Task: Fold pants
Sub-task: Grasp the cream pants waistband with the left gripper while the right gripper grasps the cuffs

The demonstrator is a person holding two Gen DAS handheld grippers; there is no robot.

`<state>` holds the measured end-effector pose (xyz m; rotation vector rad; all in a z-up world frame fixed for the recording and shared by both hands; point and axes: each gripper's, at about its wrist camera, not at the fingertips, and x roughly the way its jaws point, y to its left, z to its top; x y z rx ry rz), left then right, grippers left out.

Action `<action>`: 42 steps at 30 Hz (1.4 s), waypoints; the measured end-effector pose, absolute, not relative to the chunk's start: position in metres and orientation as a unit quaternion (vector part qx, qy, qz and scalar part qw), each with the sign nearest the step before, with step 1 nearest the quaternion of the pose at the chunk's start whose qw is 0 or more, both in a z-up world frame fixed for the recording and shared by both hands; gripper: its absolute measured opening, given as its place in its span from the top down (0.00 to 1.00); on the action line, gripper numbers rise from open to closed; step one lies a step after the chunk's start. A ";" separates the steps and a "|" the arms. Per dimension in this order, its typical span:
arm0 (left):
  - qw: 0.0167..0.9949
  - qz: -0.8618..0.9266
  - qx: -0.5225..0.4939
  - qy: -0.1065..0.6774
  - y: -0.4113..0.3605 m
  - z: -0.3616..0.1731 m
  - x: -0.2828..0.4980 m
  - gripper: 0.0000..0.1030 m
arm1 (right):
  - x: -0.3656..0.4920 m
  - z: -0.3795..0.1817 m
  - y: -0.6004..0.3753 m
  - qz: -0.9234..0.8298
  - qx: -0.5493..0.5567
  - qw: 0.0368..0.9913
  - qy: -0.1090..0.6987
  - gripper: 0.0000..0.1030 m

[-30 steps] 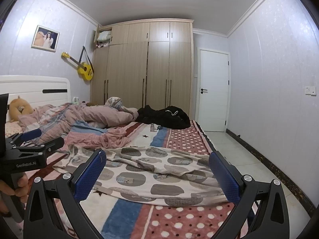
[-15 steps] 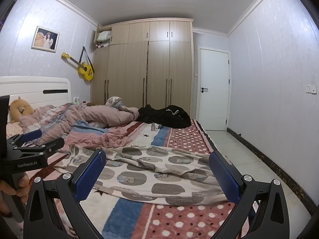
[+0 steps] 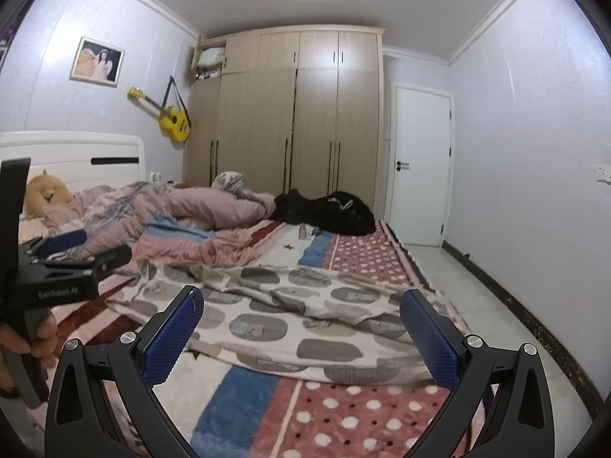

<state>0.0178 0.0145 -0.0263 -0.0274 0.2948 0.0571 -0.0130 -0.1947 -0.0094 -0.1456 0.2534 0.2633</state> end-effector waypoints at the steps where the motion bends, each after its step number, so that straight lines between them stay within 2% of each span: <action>1: 0.988 0.029 -0.014 0.150 0.016 -0.029 0.021 0.01 | -0.009 -0.013 -0.195 0.131 -0.070 0.980 0.135 0.00; 6: 0.984 0.036 -0.011 0.172 0.025 -0.042 0.044 0.01 | 0.008 -0.024 -0.207 0.137 -0.048 0.979 0.146 0.00; 11: 0.965 0.073 -0.044 0.247 0.059 -0.081 0.087 0.01 | 0.039 -0.047 -0.223 0.145 -0.019 0.972 0.184 0.00; 15: 0.929 0.107 -0.121 0.333 0.102 -0.131 0.125 0.01 | 0.070 -0.074 -0.241 0.138 0.011 0.965 0.221 0.00; 21: 0.881 0.140 -0.223 0.392 0.149 -0.190 0.149 0.01 | 0.113 -0.119 -0.275 0.100 0.041 0.954 0.281 0.01; 29: 0.869 0.141 -0.285 0.380 0.171 -0.206 0.160 0.01 | 0.150 -0.159 -0.330 0.049 0.120 0.929 0.345 0.00; 33: 0.869 0.145 -0.294 0.369 0.184 -0.209 0.173 0.02 | 0.162 -0.166 -0.349 0.039 0.147 0.926 0.345 0.02; 34: 0.870 0.150 -0.292 0.367 0.186 -0.208 0.177 0.04 | 0.166 -0.166 -0.354 0.036 0.153 0.926 0.343 0.02; 35: 0.871 0.156 -0.289 0.366 0.189 -0.206 0.181 0.12 | 0.170 -0.166 -0.359 0.033 0.159 0.926 0.342 0.02; 36: 0.871 0.161 -0.286 0.365 0.190 -0.206 0.185 0.26 | 0.174 -0.166 -0.364 0.028 0.165 0.925 0.341 0.02; 37: 0.871 0.172 -0.279 0.366 0.192 -0.204 0.189 0.34 | 0.178 -0.165 -0.367 0.022 0.168 0.925 0.340 0.02; 38: 0.870 0.185 -0.269 0.368 0.194 -0.203 0.191 0.52 | 0.182 -0.163 -0.370 0.015 0.168 0.926 0.337 0.02; 39: 0.870 0.197 -0.259 0.371 0.197 -0.201 0.196 0.64 | 0.185 -0.160 -0.373 0.003 0.166 0.928 0.333 0.02; 41: 0.869 0.198 -0.259 0.372 0.202 -0.199 0.200 0.74 | 0.192 -0.155 -0.378 -0.022 0.158 0.933 0.323 0.02; 42: 0.869 0.194 -0.264 0.371 0.204 -0.198 0.202 0.82 | 0.196 -0.151 -0.382 -0.045 0.149 0.934 0.320 0.02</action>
